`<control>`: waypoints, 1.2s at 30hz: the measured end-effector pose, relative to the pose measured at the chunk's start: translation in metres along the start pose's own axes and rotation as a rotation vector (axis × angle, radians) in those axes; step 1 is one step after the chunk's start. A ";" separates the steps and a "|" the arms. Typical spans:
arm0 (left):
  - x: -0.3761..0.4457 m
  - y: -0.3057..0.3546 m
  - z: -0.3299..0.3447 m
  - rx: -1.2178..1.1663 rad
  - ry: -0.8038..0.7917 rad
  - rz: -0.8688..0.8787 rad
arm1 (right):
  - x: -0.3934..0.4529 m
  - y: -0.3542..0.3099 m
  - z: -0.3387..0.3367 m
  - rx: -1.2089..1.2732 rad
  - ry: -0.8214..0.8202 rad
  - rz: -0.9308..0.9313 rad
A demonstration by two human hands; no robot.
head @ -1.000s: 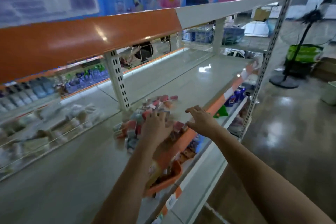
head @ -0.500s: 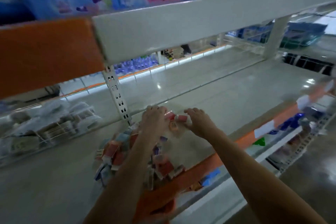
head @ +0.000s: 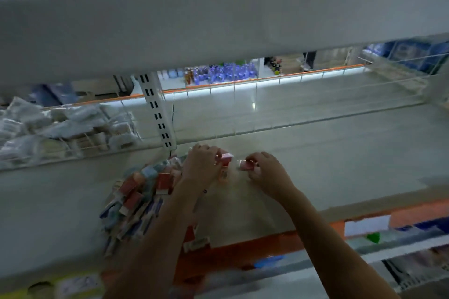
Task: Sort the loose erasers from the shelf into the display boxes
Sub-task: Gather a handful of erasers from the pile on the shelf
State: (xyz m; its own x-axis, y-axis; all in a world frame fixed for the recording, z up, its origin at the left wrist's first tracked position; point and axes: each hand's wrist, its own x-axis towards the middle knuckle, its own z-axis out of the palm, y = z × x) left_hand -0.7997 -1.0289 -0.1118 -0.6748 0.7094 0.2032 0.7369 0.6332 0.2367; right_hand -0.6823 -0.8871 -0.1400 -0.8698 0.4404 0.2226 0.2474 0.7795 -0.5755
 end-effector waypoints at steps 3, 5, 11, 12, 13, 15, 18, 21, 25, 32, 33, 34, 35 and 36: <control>-0.018 -0.004 -0.008 -0.251 0.103 -0.080 | -0.004 -0.005 -0.003 0.144 0.022 -0.018; -0.034 -0.009 -0.015 -0.442 0.080 -0.143 | -0.006 -0.015 -0.005 0.271 0.012 -0.025; -0.091 -0.029 -0.038 -1.000 0.192 -0.412 | -0.021 -0.059 0.002 0.662 -0.151 -0.044; -0.100 -0.032 -0.042 -1.044 0.224 -0.458 | -0.024 -0.069 0.004 0.703 -0.183 -0.052; -0.108 -0.035 -0.046 -1.096 0.252 -0.522 | -0.026 -0.079 0.008 0.732 -0.209 -0.058; -0.126 -0.042 -0.055 -1.194 0.278 -0.635 | -0.031 -0.100 0.015 0.786 -0.250 -0.064; -0.156 -0.056 -0.069 -1.242 0.295 -0.675 | -0.041 -0.130 0.029 0.787 -0.336 -0.104; -0.189 -0.076 -0.086 -1.360 0.355 -0.699 | -0.051 -0.164 0.046 0.772 -0.430 -0.153; -0.236 -0.108 -0.106 -1.395 0.418 -0.745 | -0.073 -0.219 0.074 0.794 -0.517 -0.184; -0.343 -0.176 -0.151 -1.104 0.502 -0.806 | -0.126 -0.321 0.125 0.971 -0.760 -0.060; -0.359 -0.185 -0.159 -1.031 0.502 -0.815 | -0.134 -0.335 0.132 0.972 -0.765 -0.053; -0.375 -0.193 -0.166 -0.965 0.502 -0.825 | -0.142 -0.349 0.140 0.991 -0.769 -0.035; -0.389 -0.201 -0.173 -0.904 0.499 -0.840 | -0.150 -0.363 0.147 1.024 -0.779 -0.010; -0.403 -0.209 -0.180 -0.845 0.494 -0.854 | -0.158 -0.376 0.154 1.045 -0.790 0.005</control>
State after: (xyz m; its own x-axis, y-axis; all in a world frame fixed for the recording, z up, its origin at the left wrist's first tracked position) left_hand -0.6890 -1.5026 -0.0723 -0.9922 -0.1223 -0.0244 -0.0613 0.3071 0.9497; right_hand -0.7035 -1.3184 -0.0800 -0.9721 -0.2145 -0.0945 0.1159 -0.0896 -0.9892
